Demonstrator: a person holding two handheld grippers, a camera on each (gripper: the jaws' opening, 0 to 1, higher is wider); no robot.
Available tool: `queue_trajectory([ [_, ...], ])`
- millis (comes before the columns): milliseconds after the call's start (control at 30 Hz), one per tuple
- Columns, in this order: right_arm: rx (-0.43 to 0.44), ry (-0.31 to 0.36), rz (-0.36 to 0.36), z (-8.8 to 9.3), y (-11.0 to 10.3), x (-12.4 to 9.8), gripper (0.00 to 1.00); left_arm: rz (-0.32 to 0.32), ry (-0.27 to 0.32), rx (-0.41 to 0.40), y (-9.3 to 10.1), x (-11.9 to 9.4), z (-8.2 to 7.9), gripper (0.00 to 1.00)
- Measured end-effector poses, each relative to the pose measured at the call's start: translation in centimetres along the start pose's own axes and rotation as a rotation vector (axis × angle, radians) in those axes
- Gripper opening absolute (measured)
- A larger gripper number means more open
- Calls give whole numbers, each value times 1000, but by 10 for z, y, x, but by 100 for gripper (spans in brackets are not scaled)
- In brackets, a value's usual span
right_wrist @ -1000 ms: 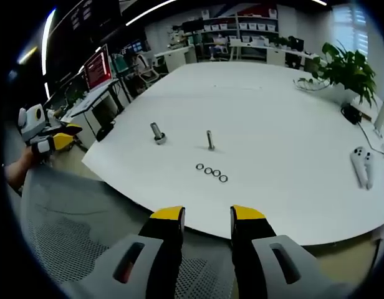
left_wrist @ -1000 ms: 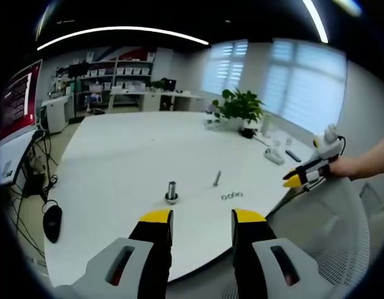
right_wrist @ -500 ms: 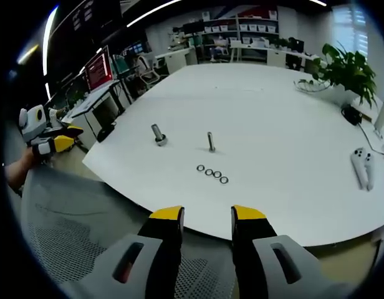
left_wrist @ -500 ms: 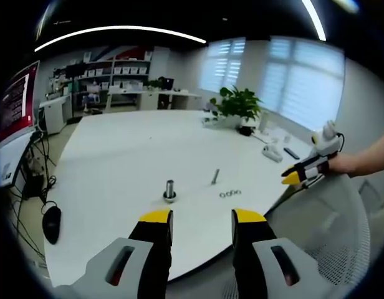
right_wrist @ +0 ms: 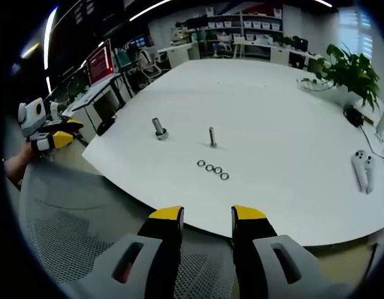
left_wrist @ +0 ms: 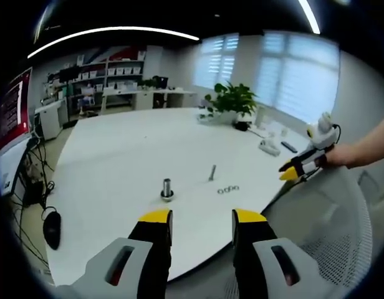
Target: Place the washer onto the threaded stud by aligning its center hole with the stud, sliding it down to the base, and recovering from edge contact or off-axis alignment until the washer reaches the visible bottom stop.
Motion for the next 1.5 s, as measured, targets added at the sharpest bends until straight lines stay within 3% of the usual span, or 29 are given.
queue_trajectory([
  [333, 0, 11, 9, -2, 1, -1, 36, 2, -5, 2, 0, 0, 0, 37],
  [700, -78, -41, -39, -6, -6, 3, 39, 1, -12, 0, 0, 0, 1, 39],
  [867, -114, -65, -38, -14, 2, 9, 40, -9, -9, -8, -1, -1, 1, 38],
  [967, -72, -100, -72, -17, 7, 20, 39, -8, -16, -6, -1, 0, 2, 38],
  [1200, -134, -124, -70, -28, 19, 45, 38, -15, -16, -8, -3, 0, 2, 37],
  [1500, -183, -165, -95, -27, 22, 103, 35, -29, -27, -2, -4, 0, 3, 37],
])
Point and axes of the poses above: the point that each gripper's makers call its tool centre point, and the gripper's own axes: x roughly forward along the fingers, y roughly to its right, z roughly out of its underside, the point moved 10 cm from there along -x, roughly backward along the fingers, and after that the axes turned 4 degrees about y, right-handed, at the moved point
